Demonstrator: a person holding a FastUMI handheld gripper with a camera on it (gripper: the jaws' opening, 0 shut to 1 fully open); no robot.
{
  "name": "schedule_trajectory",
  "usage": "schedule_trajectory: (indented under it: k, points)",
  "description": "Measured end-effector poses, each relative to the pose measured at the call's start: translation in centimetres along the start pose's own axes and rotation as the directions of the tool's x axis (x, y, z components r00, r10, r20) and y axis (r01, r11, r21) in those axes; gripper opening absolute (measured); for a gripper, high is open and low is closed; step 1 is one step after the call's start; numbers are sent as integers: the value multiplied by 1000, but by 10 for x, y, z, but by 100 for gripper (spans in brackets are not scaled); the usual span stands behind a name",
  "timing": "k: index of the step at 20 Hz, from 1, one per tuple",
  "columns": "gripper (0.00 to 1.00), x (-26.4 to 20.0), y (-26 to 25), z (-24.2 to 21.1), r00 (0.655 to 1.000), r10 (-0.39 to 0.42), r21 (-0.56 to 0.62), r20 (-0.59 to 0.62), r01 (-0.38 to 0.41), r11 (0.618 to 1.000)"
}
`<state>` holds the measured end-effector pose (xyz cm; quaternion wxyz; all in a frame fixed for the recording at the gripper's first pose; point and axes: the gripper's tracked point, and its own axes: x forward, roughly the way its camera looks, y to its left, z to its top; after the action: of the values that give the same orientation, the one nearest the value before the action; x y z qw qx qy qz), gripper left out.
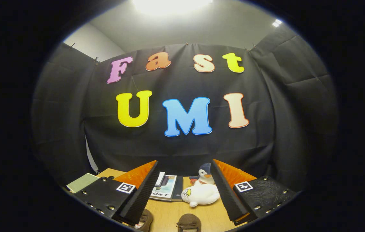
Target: Open the storage box then place both shoes into the box .Put the left shoe in first, then the right shoe, with the right side of both shoes facing outward in a uniform manner.
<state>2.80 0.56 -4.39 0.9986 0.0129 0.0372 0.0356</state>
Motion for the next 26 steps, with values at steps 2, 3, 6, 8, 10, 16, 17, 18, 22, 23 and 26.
schedule_trajectory:
  k: [2, 3, 6, 8, 10, 16, 17, 18, 22, 23, 26]
  points:
    - [96, 8, 9, -9, 999, 32, 25, -22, -32, 999]
    - [96, 11, 15, -14, 998, 53, 37, -37, -52, 998]
    - [96, 21, 32, -29, 991, 109, 62, -73, -104, 993]
    - [96, 26, 47, -42, 983, 152, 80, -100, -144, 986]
    - [96, 30, 68, -57, 965, 224, 118, -135, -209, 971]
    - [96, 28, 135, -124, 829, 474, 380, -296, -353, 855]
    - [98, 29, 140, -129, 813, 493, 407, -312, -354, 842]
    - [97, 30, 144, -135, 799, 504, 420, -328, -354, 835]
    - [98, 33, 169, -162, 723, 579, 497, -377, -370, 785]
    - [98, 34, 178, -167, 695, 608, 525, -385, -377, 763]
    - [96, 29, 208, -188, 597, 702, 630, -388, -384, 675]
